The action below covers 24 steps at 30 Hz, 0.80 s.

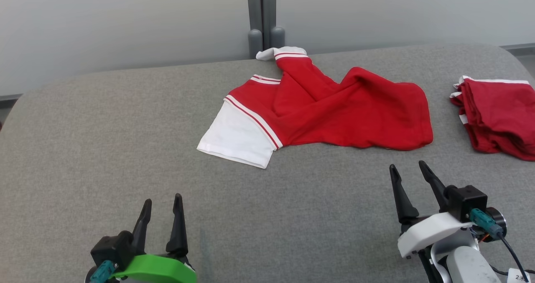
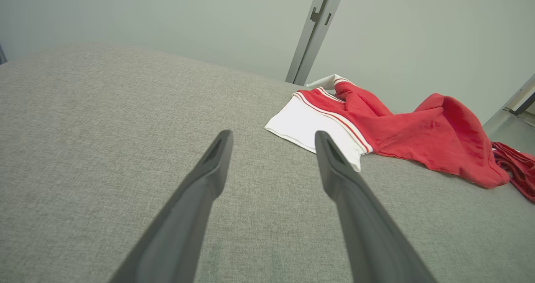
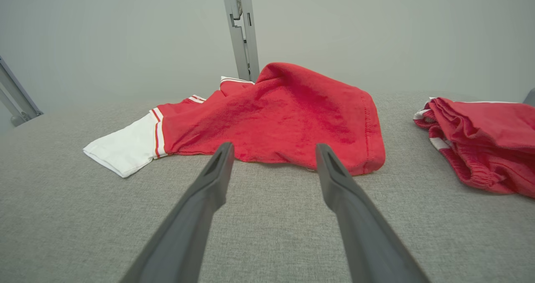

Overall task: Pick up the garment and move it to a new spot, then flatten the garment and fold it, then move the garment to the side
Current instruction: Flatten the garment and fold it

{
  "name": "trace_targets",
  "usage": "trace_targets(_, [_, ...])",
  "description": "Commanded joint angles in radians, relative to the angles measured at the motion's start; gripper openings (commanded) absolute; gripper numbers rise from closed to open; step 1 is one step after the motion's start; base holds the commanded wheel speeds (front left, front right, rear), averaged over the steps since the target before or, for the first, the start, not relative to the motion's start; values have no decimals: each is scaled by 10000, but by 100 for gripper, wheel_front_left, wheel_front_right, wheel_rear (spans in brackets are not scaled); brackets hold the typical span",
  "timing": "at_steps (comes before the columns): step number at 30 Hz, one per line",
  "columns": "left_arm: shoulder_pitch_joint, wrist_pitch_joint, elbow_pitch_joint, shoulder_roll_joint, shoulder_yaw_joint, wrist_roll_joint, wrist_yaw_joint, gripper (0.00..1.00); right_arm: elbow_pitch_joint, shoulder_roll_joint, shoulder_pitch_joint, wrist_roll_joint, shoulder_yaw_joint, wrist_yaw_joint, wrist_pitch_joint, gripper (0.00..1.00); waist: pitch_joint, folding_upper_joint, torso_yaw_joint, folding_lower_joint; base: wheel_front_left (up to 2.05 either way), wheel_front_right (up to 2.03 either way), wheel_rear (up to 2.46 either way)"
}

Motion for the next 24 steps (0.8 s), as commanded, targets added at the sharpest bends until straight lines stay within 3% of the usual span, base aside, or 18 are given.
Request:
trace_targets(1, [-24, -3, 15, 34, 67, 44, 25, 100, -9, -30, -31, 79, 25, -16, -46, 100, 33, 0, -7, 0, 0, 0, 0])
trace_targets(10, [-1305, 55, 851, 258, 40, 711, -37, 100, -48, -31, -382, 9, 319, -16, -46, 100, 572, 0, -275, 0, 0, 0, 0])
trace_targets(24, [-5052, 3210, 4009, 891, -73, 450, -20, 100, 174, -26, -916, -75, 559, -16, -46, 100, 1677, 0, -1305, 0, 0, 0, 0])
